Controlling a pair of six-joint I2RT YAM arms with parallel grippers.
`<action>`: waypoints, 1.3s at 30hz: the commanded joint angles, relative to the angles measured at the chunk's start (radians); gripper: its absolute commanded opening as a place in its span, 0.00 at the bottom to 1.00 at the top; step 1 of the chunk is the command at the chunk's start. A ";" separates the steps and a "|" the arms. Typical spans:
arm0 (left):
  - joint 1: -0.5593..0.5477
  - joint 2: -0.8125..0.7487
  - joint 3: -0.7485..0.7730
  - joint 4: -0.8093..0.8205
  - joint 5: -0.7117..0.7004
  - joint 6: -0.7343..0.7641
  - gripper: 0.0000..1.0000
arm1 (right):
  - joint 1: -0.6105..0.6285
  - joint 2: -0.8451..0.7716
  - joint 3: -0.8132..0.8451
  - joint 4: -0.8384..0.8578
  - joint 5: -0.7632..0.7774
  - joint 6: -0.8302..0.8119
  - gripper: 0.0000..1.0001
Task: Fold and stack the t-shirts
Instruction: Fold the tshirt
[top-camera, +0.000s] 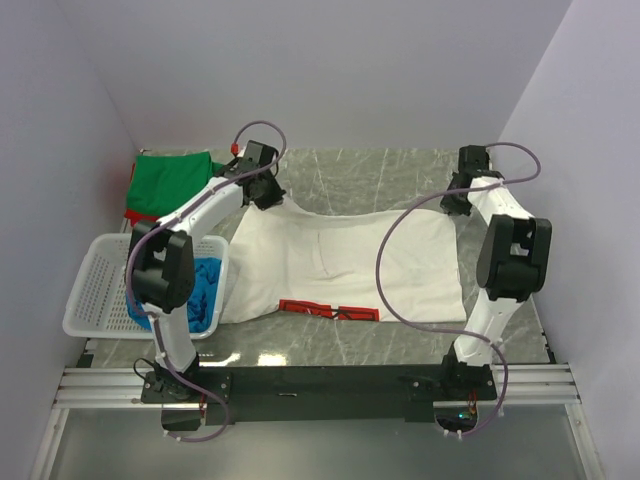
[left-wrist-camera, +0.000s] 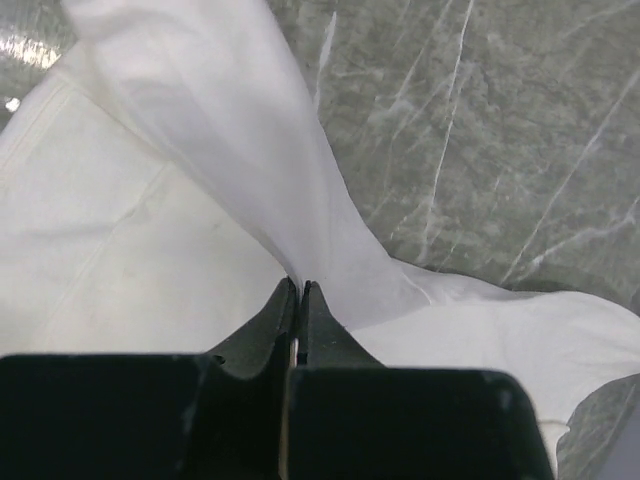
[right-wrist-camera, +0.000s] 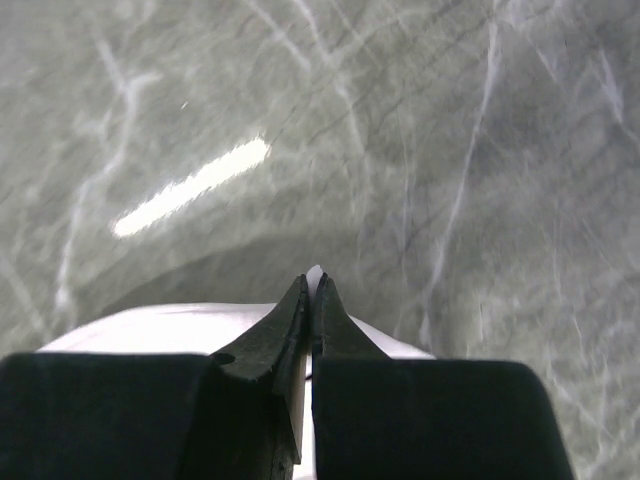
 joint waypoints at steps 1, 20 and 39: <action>-0.016 -0.087 -0.065 0.005 0.000 -0.006 0.00 | -0.003 -0.114 -0.050 -0.005 -0.043 -0.020 0.00; -0.157 -0.450 -0.396 -0.129 -0.096 -0.012 0.00 | 0.009 -0.483 -0.404 -0.087 0.014 -0.074 0.00; -0.289 -0.652 -0.559 -0.207 -0.072 -0.050 0.00 | 0.011 -0.601 -0.516 -0.147 0.075 -0.097 0.00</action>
